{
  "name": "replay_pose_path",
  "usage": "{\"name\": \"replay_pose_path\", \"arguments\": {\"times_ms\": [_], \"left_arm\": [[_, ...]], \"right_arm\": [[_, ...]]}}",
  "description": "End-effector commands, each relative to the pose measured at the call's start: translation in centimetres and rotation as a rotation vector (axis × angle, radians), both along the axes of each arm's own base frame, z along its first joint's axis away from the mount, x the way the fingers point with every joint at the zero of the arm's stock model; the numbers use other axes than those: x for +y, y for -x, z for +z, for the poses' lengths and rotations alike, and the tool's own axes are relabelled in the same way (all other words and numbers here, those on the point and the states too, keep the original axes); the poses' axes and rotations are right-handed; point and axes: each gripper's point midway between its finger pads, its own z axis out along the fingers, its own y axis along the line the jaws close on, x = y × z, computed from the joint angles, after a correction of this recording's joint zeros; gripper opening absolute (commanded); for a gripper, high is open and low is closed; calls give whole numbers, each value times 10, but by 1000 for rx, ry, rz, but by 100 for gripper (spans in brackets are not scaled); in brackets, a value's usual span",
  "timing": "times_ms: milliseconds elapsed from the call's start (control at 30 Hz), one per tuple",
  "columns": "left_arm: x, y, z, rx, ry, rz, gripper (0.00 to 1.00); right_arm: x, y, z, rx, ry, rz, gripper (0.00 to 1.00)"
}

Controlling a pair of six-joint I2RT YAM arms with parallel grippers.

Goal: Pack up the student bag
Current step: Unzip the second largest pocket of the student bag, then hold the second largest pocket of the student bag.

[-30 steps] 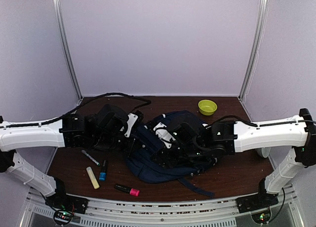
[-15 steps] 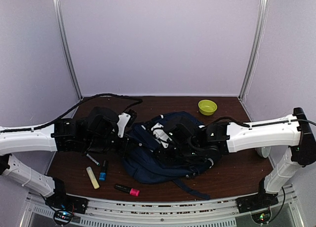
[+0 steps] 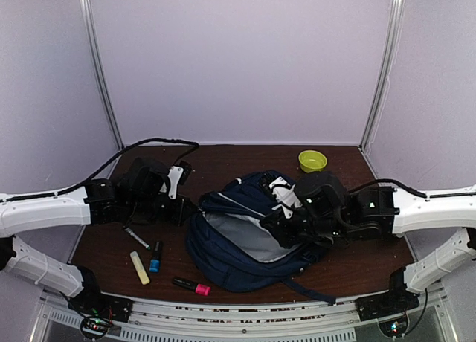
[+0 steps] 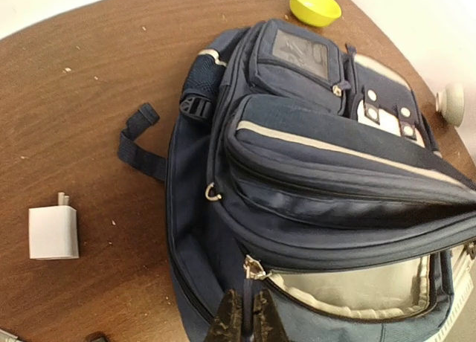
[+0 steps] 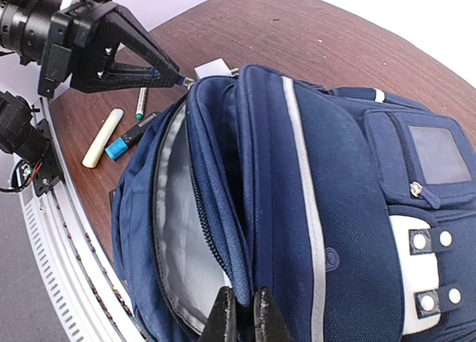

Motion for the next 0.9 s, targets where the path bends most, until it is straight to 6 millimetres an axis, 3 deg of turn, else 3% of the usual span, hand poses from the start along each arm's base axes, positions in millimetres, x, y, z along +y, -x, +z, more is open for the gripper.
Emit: {"name": "replay_pose_path", "arguments": {"times_ms": [0,67,167,200,267,367,633,867], "left_arm": [[-13,-16,-4,-28,22,-48,0],[-40,-4,7,-24,122,-178,0],[-69,24,24,-32,212,-361,0],[-74,29,27,-40,207,-389,0],[-79,34,31,-35,206,-420,0],[-85,37,39,-22,231,-437,0],[-91,44,61,-24,287,-457,0],[-87,53,62,-27,294,-471,0]], "right_arm": [[-37,-12,-8,-12,28,-149,0],[-44,-11,-12,2,31,-168,1],[-46,-6,-15,35,45,-166,29],[-45,-4,-15,45,46,-160,42],[-41,-3,-16,52,46,-156,56],[-30,-4,-12,51,48,-153,67],[5,-17,-26,40,193,-171,70],[14,-26,-21,15,213,-209,54]]}}
